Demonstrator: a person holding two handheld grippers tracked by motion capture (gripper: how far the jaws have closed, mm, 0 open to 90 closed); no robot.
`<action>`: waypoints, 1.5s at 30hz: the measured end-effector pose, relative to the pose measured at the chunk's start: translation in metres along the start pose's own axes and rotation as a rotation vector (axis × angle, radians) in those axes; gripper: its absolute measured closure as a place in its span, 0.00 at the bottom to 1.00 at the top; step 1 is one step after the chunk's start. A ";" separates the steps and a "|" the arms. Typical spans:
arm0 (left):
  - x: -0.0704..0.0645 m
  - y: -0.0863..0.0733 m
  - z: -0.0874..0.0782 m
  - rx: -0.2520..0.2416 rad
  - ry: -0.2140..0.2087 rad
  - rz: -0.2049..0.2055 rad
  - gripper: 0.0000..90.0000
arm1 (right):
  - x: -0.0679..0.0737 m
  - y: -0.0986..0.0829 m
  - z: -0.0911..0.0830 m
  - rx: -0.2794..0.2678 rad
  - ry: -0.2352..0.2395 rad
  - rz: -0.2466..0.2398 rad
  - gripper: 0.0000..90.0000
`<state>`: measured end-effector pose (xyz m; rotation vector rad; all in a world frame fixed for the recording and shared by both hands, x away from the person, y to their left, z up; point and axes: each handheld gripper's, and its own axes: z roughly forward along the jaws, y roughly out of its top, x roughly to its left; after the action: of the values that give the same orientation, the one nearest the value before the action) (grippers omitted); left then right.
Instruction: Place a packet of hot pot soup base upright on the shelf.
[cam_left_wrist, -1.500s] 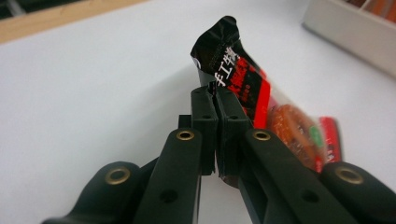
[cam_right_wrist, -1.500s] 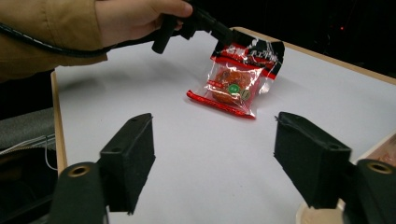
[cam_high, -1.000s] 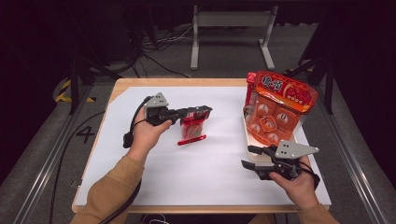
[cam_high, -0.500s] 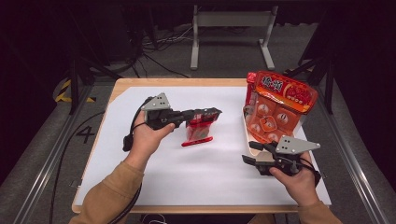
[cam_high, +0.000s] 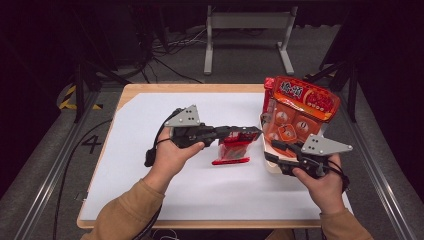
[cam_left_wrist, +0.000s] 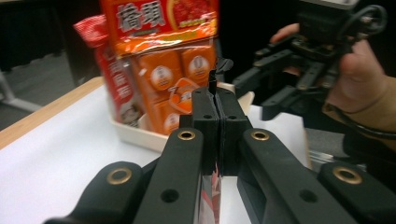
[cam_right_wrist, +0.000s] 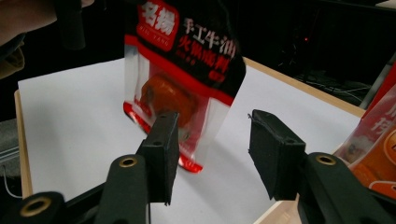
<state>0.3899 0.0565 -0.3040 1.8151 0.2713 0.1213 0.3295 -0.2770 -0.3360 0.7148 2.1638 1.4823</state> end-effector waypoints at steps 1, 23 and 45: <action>0.000 0.000 0.000 0.000 0.000 0.000 0.99 | 0.000 0.000 0.000 0.000 0.000 0.000 0.59; -0.019 0.015 0.027 -0.030 -0.080 0.038 0.99 | -0.008 0.017 -0.012 -0.022 0.006 -0.034 0.80; -0.007 0.019 0.064 -0.043 -0.018 0.081 0.97 | -0.026 0.028 -0.036 0.005 -0.175 -0.178 0.98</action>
<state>0.4000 -0.0104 -0.3017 1.7845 0.1814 0.1657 0.3327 -0.3107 -0.2965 0.6114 2.0415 1.2758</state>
